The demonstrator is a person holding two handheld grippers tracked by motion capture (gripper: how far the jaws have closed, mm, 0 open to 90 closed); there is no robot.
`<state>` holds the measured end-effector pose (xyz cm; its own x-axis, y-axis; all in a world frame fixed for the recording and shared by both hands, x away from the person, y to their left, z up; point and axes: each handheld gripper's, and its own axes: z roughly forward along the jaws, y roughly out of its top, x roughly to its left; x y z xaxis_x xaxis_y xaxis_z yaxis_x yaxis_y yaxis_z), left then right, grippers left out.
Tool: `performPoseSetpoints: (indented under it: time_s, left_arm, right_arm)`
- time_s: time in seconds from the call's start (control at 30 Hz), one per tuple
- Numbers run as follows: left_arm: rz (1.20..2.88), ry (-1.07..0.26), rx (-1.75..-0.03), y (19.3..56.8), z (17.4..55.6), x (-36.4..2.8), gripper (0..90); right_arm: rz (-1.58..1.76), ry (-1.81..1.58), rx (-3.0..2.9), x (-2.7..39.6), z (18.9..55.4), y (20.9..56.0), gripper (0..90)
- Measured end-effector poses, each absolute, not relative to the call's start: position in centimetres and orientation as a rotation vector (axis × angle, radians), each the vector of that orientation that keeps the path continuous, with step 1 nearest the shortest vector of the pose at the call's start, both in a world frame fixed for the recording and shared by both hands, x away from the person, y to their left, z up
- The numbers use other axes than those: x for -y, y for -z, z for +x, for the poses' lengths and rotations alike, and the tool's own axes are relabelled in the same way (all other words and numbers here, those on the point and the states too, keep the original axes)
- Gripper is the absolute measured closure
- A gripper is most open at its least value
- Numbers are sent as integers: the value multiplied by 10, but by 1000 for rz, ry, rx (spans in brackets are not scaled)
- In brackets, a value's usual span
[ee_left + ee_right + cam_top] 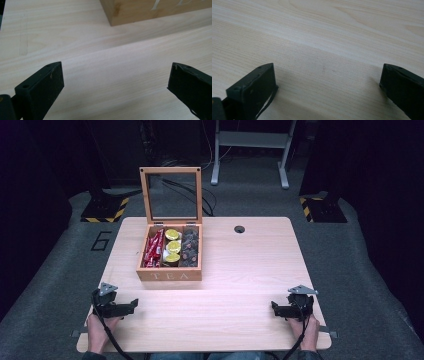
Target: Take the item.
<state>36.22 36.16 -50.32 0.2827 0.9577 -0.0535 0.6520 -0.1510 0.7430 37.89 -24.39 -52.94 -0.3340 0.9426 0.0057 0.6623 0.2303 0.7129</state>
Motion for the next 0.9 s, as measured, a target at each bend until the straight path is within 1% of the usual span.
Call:
performPoseSetpoints:
  time_s: [0.3, 0.9]
  left_arm:
    - [1894, -552, -1370, 481, 375, -346, 2]
    - [1898, -509, -1261, 453, 401, -316, 1]
  right_arm:
    - [1461, -879, -2080, 245, 379, 530, 0]
    - [1460, -877, -2077, 245, 378, 530, 2]
